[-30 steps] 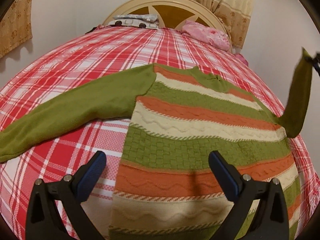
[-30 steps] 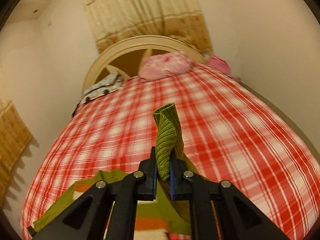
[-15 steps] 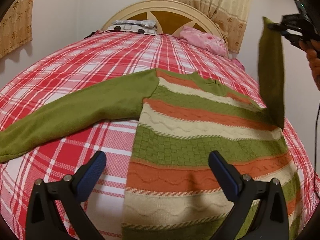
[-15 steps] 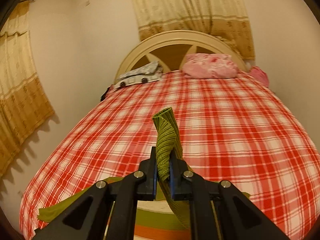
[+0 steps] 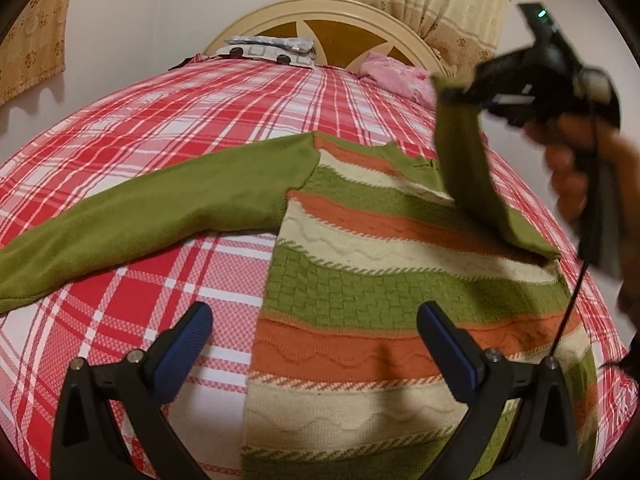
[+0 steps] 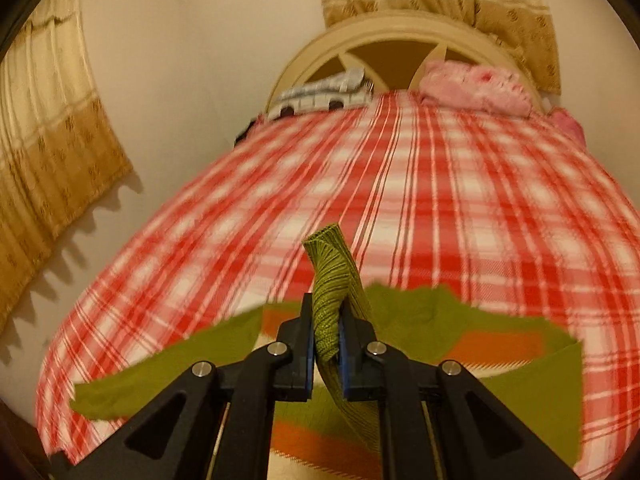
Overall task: Fold small clothes
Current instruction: 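Lift the sleeve with the right tool and lay it across the sweater body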
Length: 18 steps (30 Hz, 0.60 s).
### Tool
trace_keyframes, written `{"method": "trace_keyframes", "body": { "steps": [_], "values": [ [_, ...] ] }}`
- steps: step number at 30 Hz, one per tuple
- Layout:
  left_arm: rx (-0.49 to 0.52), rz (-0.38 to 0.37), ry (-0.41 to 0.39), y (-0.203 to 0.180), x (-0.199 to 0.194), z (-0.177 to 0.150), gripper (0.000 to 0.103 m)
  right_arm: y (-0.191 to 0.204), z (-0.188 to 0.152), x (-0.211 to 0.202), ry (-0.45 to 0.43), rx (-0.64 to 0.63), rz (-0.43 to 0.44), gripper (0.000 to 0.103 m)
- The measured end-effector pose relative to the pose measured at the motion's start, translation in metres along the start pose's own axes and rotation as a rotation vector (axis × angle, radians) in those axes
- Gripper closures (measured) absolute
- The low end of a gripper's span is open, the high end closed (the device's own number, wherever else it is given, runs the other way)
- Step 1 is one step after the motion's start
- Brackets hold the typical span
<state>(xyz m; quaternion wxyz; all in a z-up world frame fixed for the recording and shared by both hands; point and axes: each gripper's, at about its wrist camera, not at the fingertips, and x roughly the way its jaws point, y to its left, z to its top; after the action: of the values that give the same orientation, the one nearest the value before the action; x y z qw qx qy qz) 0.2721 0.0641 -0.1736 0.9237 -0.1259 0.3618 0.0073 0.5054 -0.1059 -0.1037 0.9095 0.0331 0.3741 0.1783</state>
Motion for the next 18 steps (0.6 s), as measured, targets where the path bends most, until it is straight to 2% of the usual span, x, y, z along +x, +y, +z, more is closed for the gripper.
{"method": "trace_keyframes", "body": {
  "steps": [8, 15, 18],
  "values": [
    [0.019, 0.008, 0.016, -0.004, 0.004, -0.001, 0.000, 0.014, -0.047, 0.054, 0.117, -0.022, 0.013, 0.094],
    [0.023, 0.006, 0.032, -0.005, 0.006, -0.002, 0.000, 0.030, -0.056, 0.062, 0.134, -0.049, 0.025, 0.094],
    [0.006, 0.001, 0.038, -0.002, 0.007, -0.001, 0.000, 0.027, -0.065, 0.075, 0.229, -0.049, 0.062, 0.093]
  ]
}}
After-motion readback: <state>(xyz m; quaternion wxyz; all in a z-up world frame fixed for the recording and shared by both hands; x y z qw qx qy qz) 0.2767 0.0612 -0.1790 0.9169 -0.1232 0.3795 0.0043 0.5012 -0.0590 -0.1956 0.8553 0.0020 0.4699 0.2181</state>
